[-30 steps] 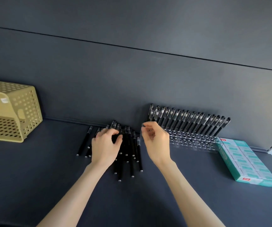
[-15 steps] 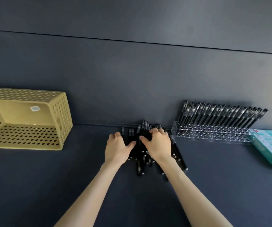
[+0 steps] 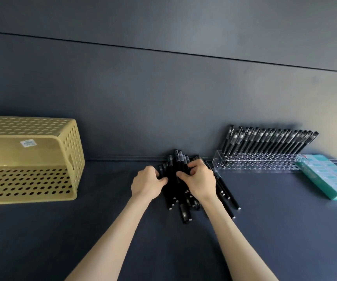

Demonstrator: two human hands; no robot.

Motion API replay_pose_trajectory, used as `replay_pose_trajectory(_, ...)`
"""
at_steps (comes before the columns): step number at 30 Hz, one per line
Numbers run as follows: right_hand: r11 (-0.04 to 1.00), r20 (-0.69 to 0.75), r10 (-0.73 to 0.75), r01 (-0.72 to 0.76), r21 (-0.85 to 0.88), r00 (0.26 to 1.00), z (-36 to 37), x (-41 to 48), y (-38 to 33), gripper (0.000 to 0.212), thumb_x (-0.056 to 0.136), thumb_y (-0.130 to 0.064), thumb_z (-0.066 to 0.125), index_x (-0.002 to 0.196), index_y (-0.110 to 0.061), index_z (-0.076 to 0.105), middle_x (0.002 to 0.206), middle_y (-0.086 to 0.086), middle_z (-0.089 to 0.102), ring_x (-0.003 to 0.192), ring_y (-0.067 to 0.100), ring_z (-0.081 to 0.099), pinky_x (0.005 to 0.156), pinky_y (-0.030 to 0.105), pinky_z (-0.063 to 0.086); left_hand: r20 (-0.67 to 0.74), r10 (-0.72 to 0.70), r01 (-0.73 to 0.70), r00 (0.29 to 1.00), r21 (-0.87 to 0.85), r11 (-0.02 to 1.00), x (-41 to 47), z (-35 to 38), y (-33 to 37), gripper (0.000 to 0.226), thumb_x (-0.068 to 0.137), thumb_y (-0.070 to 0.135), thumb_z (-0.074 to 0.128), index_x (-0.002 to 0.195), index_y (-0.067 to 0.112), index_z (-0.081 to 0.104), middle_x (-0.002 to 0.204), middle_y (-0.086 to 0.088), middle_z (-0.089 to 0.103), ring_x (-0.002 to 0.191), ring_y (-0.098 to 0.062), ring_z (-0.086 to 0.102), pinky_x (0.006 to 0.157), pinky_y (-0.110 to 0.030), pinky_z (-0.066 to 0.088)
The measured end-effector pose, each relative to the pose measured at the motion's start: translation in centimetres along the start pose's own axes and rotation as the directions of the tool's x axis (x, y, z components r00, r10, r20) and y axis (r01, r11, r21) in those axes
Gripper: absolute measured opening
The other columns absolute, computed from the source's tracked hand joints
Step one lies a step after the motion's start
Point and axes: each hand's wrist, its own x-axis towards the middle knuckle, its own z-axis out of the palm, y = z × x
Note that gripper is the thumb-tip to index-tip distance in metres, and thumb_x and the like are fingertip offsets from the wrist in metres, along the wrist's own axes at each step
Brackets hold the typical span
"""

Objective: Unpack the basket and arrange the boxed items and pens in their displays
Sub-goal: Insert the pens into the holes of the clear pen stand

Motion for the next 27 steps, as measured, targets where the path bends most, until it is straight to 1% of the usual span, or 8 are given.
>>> replay_pose_trajectory(4,1.0,-0.021,-0.007,0.007,0.006,1.0,0.3,0.1,0.3,0.036,0.076,-0.036,0.074,0.101,-0.016,0.057,0.072,-0.012,0.053,0.083,0.019,0.059,0.07,0.027,0.038,-0.015,0.033,-0.032,0.999,0.034,0.999,-0.1,0.3,0.0,0.031,0.087,0.038,0.061,0.106,0.014,0.061,0.106,-0.004,0.067,0.099,-0.027,0.062,0.075,-0.032,0.048)
replay_pose_trajectory(8,1.0,-0.034,-0.023,0.024,0.011,0.999,0.5,0.1,0.5,0.031,0.081,-0.036,0.07,0.102,-0.016,0.059,0.076,-0.009,0.056,0.088,0.02,0.06,0.073,0.028,0.04,-0.004,0.023,-0.022,1.0,0.128,0.992,0.4,0.2,0.5,0.037,0.086,0.045,0.062,0.102,0.012,0.059,0.091,-0.001,0.059,0.095,-0.029,0.062,0.067,-0.03,0.042)
replay_pose_trajectory(11,0.999,-0.052,-0.038,0.039,0.018,0.998,0.6,0.1,0.6,0.03,0.083,-0.035,0.068,0.102,-0.014,0.06,0.072,-0.011,0.054,0.09,0.021,0.059,0.073,0.028,0.04,0.119,-0.003,-0.008,0.993,0.095,0.995,1.5,-0.5,0.6,0.032,0.08,0.042,0.067,0.089,0.011,0.064,0.069,0.004,0.061,0.075,-0.019,0.062,0.06,-0.027,0.04)
replay_pose_trajectory(13,0.999,-0.06,-0.049,0.05,0.019,0.997,0.7,0.1,0.6,0.029,0.083,-0.034,0.068,0.102,-0.014,0.061,0.069,-0.014,0.052,0.091,0.022,0.059,0.071,0.027,0.037,0.188,-0.012,-0.003,0.982,0.077,0.997,2.2,-1.1,0.6,0.029,0.076,0.041,0.07,0.078,0.012,0.062,0.056,0.005,0.058,0.062,-0.012,0.055,0.057,-0.026,0.039)
replay_pose_trajectory(16,0.998,-0.061,-0.059,0.06,0.02,0.996,0.7,0.1,0.6,0.03,0.083,-0.035,0.068,0.103,-0.013,0.061,0.073,-0.011,0.055,0.091,0.022,0.059,0.075,0.029,0.04,0.224,-0.002,-0.017,0.975,0.08,0.997,2.4,-1.3,0.7,0.03,0.077,0.039,0.069,0.065,0.014,0.056,0.052,0.005,0.055,0.056,-0.011,0.051,0.052,-0.025,0.036)
replay_pose_trajectory(19,0.998,-0.049,-0.057,0.059,0.037,0.997,0.6,0.1,0.7,0.03,0.084,-0.035,0.067,0.104,-0.013,0.061,0.077,-0.009,0.056,0.091,0.021,0.059,0.074,0.028,0.04,0.213,0.028,-0.047,0.977,0.086,0.995,2.0,-1.0,0.3,0.034,0.088,0.036,0.056,0.064,0.014,0.044,0.057,0.001,0.052,0.059,-0.018,0.051,0.055,-0.028,0.035)
replay_pose_trajectory(23,0.994,-0.063,-0.057,0.062,0.092,0.996,0.4,-0.1,0.7,0.026,0.086,-0.033,0.065,0.103,-0.013,0.063,0.075,-0.009,0.055,0.085,0.019,0.058,0.07,0.026,0.039,0.174,0.071,-0.044,0.982,-0.158,0.986,0.7,-0.8,-0.4,0.026,0.097,0.03,0.035,0.078,0.012,0.036,0.071,-0.003,0.042,0.067,-0.019,0.042,0.061,-0.031,0.033)
replay_pose_trajectory(27,0.954,-0.104,-0.065,0.092,0.284,0.992,-0.5,-0.3,0.2,0.01,0.087,-0.026,0.065,0.088,-0.016,0.065,0.067,-0.007,0.063,0.069,0.015,0.06,0.066,0.027,0.044,0.041,0.111,-0.077,0.993,-0.489,0.869,-1.3,-0.6,-0.5,0.02,0.101,0.025,0.032,0.091,0.012,0.041,0.065,0.002,0.052,0.056,-0.011,0.05,0.06,-0.028,0.043)
